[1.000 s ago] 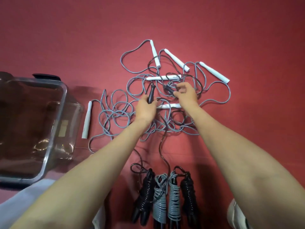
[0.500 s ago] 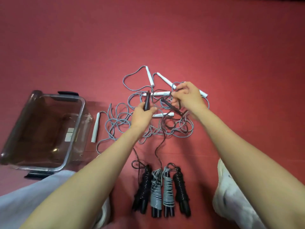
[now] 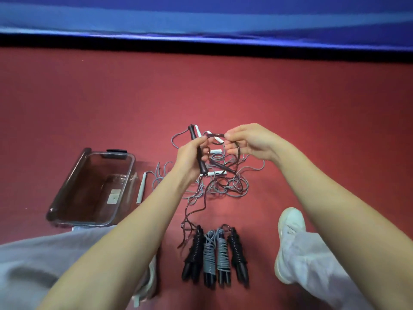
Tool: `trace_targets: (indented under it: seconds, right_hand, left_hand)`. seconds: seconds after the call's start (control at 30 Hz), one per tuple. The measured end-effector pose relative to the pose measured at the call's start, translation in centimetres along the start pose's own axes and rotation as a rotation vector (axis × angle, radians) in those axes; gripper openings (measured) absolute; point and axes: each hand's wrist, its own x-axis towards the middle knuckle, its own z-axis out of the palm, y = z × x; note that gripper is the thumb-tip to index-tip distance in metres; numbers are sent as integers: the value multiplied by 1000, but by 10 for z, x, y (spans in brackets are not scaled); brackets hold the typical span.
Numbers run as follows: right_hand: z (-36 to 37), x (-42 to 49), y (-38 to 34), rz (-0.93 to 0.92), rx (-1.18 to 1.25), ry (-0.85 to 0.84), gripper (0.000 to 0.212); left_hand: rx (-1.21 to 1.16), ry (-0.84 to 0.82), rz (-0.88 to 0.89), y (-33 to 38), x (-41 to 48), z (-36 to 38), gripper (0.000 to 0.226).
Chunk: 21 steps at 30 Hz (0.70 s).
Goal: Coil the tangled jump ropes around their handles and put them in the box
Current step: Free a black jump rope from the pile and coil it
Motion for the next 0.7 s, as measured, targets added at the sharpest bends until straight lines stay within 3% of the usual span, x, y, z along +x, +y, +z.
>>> trace_targets:
  seconds: [0.2,0.37,0.53,0.7]
  right_hand:
    - [-7,2,36,78,-134,-69,9]
    - [-22,28,81,116,-334,-122,22]
    - [-66,70,131,264,-304,189,18]
    - [-88,129,183,303,-356,421,22]
  left_hand:
    - [130,5,-136,-17,6,-12,15]
    - [302,161,-13,-37,22,-20,23]
    - [590,311,172,-49,60,-65,29]
    - [716,293,144,-82,108,-95,27]
